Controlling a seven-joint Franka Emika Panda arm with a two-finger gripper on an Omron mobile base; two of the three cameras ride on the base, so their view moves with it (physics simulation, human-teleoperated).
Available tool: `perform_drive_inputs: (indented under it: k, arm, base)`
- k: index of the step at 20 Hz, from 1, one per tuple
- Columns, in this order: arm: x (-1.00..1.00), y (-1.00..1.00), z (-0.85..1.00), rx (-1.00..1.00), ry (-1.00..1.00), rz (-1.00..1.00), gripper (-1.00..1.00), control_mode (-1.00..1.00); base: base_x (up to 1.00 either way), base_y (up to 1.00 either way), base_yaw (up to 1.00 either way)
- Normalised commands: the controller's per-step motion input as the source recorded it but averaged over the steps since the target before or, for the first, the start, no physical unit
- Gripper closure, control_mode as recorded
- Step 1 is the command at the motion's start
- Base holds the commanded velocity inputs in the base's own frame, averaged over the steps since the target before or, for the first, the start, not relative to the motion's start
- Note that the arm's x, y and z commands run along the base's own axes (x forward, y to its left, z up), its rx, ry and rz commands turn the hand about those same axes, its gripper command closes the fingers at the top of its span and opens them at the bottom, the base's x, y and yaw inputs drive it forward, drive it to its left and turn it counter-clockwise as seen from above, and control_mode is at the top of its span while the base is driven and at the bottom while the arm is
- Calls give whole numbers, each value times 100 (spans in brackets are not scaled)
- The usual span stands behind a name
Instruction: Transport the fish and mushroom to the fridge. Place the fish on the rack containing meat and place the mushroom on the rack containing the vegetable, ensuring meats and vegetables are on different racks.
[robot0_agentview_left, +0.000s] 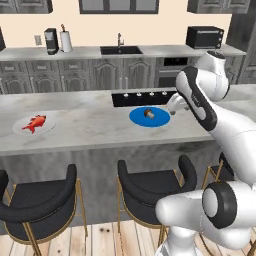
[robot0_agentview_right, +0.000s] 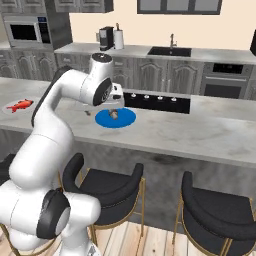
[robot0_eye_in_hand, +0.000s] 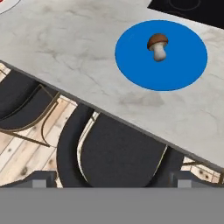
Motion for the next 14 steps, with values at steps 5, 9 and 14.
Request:
perform_drive_inputs:
  k: [5, 9, 14]
  arm:
    - [79, 0, -36, -8, 0, 7, -100, -100]
    - [59, 5, -36, -6, 0, 2, -100, -100]
    - [57, 20, -29, 0, 1, 0, -100, -100]
  base:
    - [0, 0, 0]
    - [0, 0, 0]
    - [0, 0, 0]
